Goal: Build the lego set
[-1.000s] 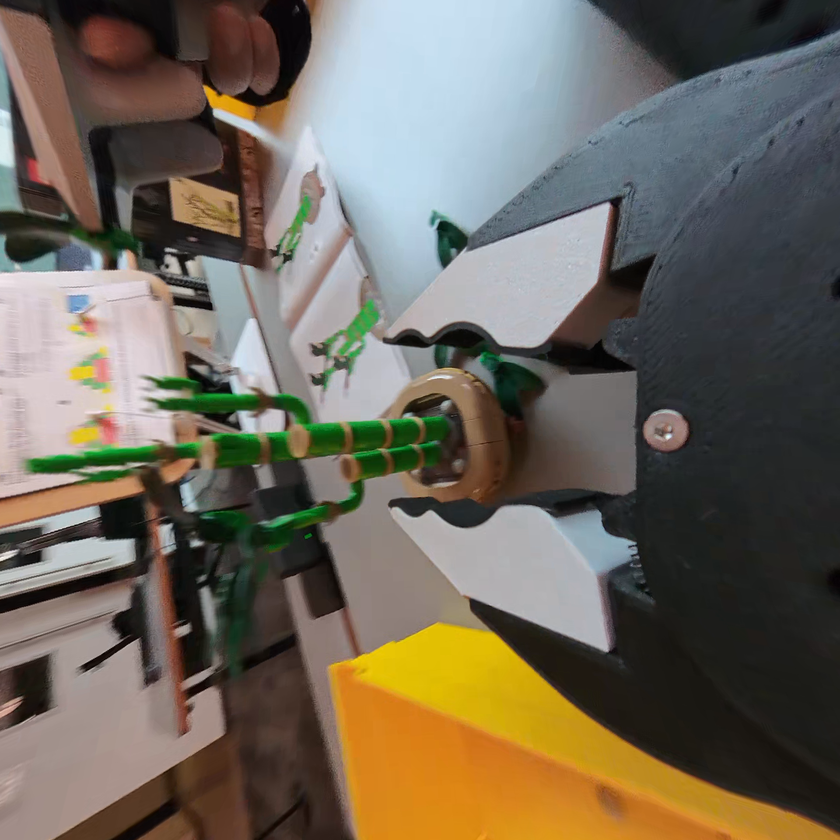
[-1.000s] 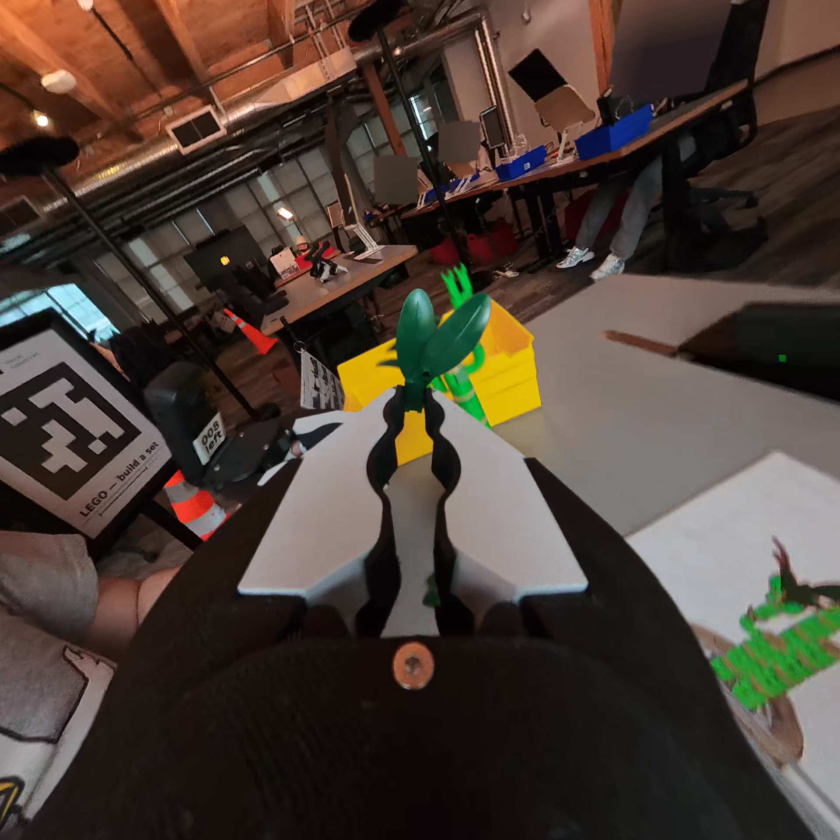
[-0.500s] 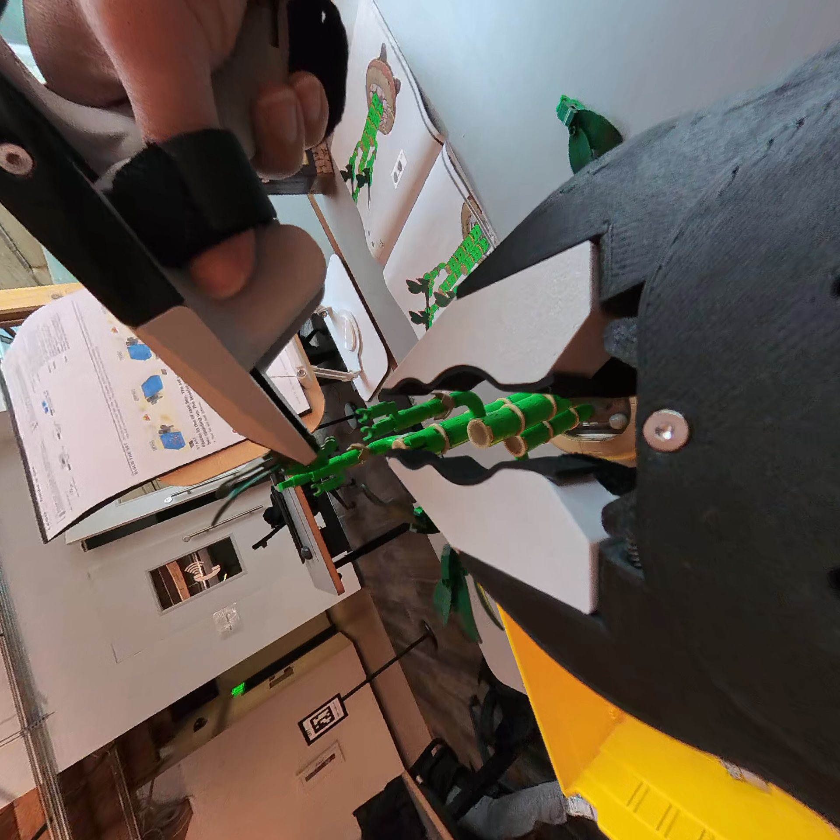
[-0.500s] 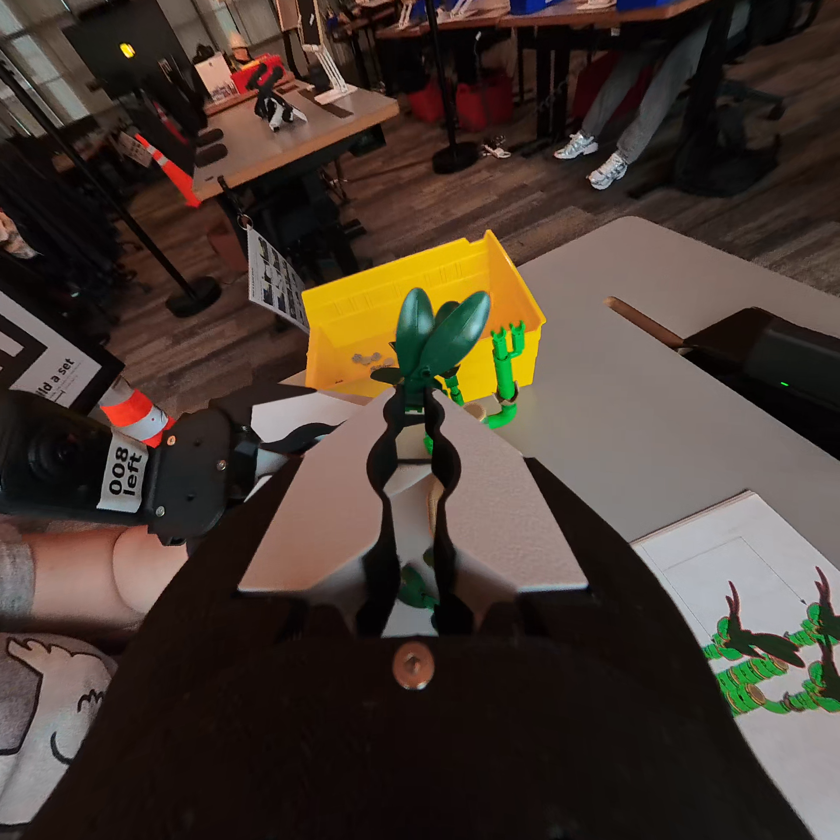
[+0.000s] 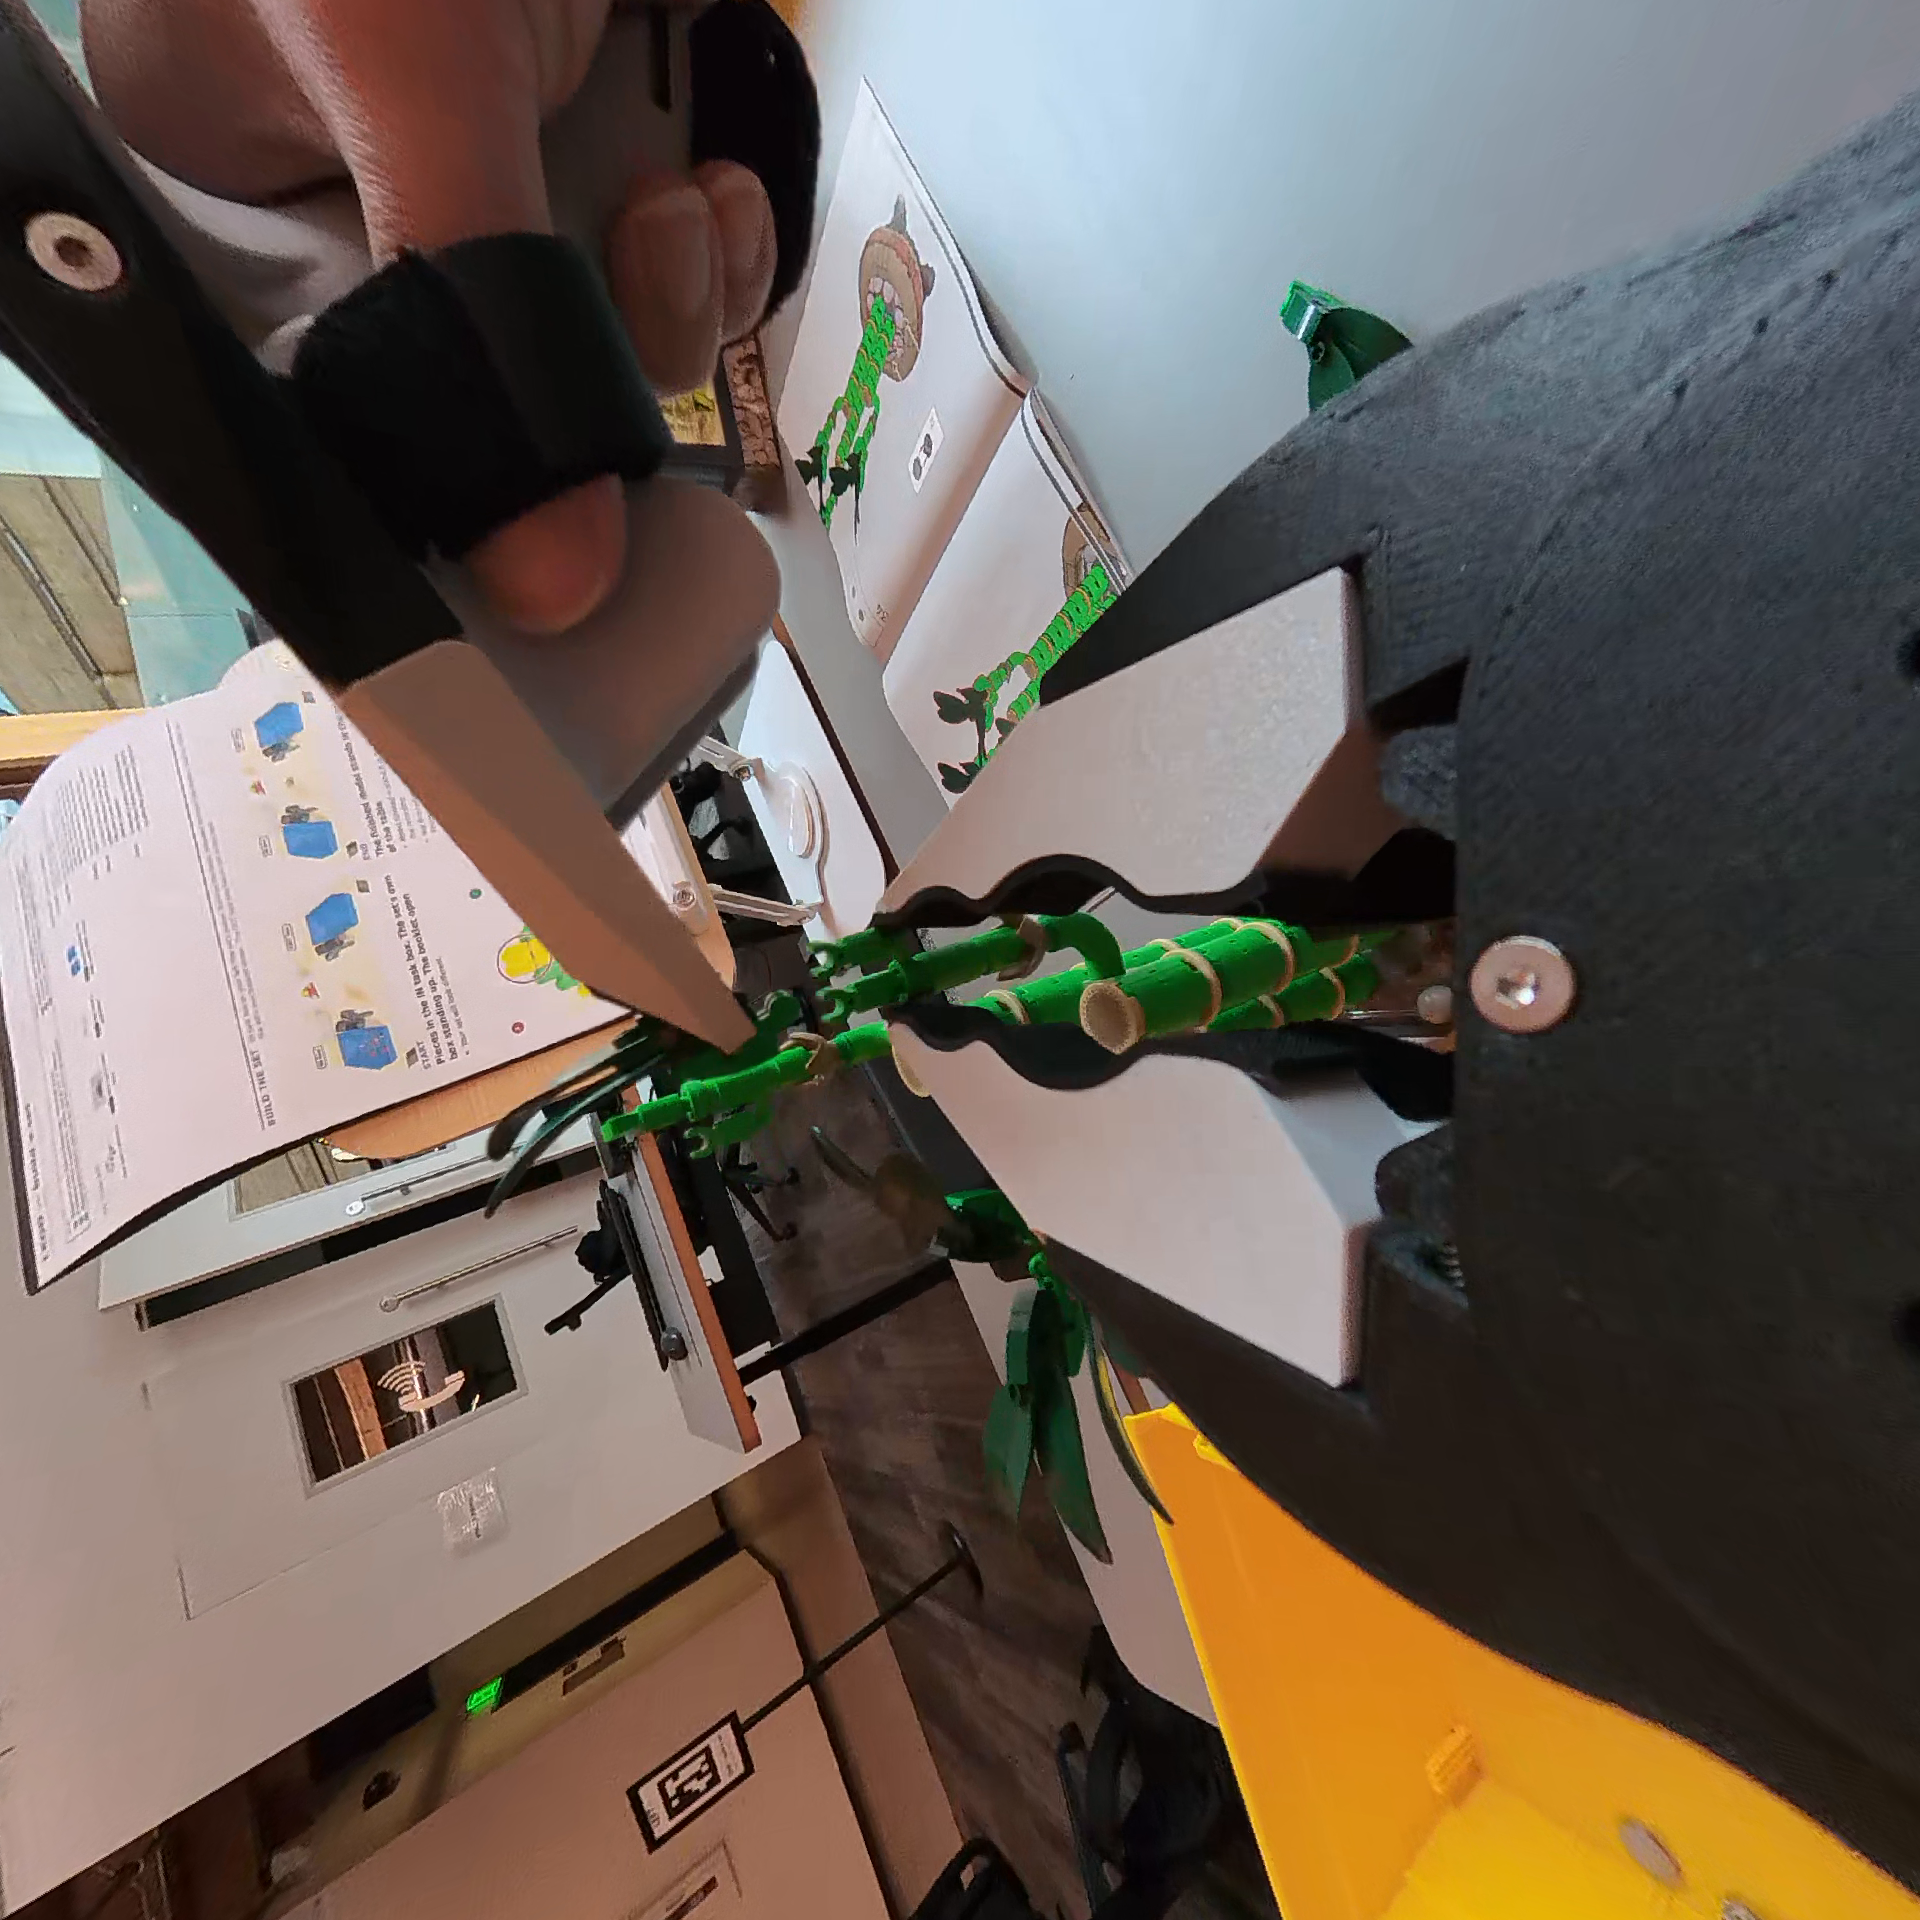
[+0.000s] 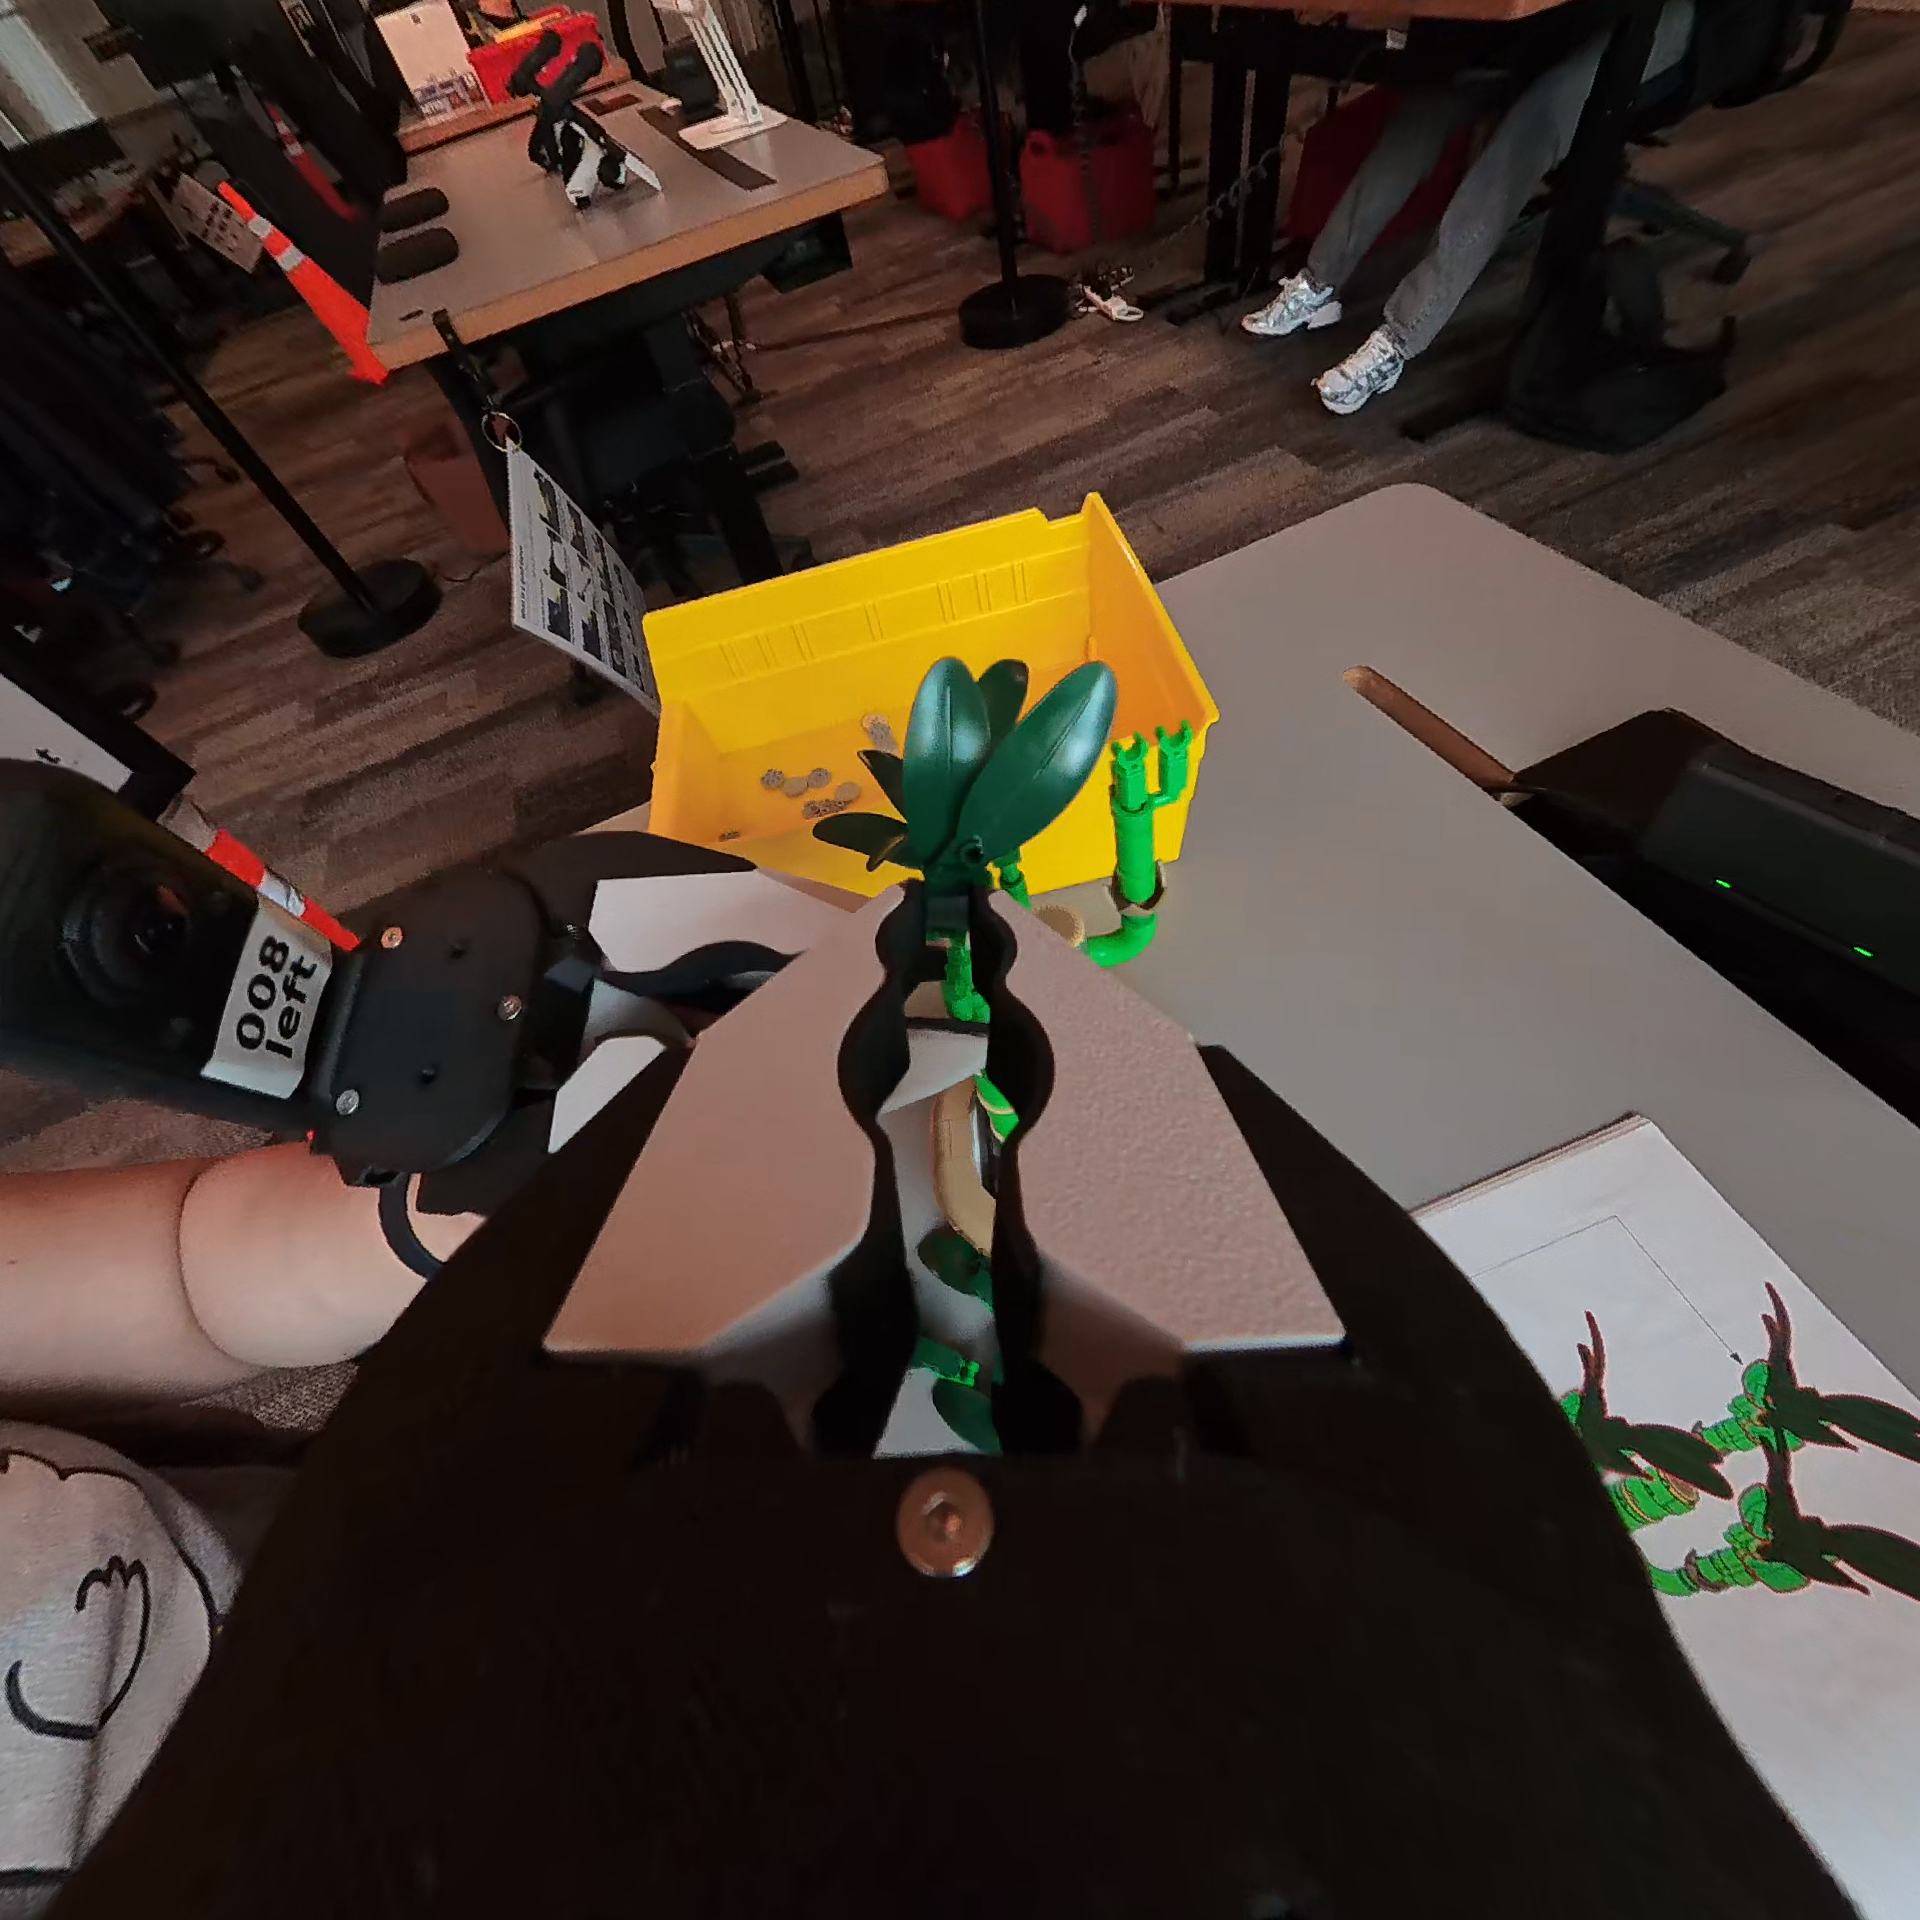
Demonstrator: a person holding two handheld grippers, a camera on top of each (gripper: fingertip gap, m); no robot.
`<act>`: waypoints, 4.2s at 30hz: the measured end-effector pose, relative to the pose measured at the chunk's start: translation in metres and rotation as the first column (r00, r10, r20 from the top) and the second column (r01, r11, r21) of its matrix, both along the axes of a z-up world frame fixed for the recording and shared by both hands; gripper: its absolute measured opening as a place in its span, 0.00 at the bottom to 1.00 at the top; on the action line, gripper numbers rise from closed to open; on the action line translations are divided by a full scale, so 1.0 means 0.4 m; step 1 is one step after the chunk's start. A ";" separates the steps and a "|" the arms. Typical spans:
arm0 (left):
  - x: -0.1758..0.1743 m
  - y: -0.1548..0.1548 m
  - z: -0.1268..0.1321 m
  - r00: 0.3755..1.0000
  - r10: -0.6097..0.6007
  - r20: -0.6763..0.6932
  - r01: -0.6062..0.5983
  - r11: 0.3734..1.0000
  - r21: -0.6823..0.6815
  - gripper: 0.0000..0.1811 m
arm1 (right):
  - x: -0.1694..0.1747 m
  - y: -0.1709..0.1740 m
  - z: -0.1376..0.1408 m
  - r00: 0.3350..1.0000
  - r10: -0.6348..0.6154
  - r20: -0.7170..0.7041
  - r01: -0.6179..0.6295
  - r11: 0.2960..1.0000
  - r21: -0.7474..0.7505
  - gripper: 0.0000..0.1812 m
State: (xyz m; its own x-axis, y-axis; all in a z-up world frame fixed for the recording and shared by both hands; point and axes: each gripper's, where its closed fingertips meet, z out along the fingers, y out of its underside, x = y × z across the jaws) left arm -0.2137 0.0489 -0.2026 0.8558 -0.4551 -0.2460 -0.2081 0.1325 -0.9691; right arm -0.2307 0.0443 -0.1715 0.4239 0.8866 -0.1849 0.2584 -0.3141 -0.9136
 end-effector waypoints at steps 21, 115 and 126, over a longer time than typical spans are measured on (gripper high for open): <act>0.003 0.001 0.002 1.000 -0.006 0.003 0.006 1.000 0.013 0.06 | -0.004 -0.003 -0.013 0.999 0.012 0.035 -0.015 0.996 0.093 0.04; -0.081 -0.169 -0.119 0.998 -0.066 -0.022 0.064 0.994 -0.090 0.14 | 0.242 -0.146 -0.350 0.891 0.215 0.399 -0.251 0.967 0.040 0.15; -0.043 -0.175 -0.234 0.966 -0.124 -0.228 0.071 0.971 -0.230 0.21 | 0.349 -0.147 -0.543 0.882 0.196 0.429 -0.180 0.981 -0.077 0.17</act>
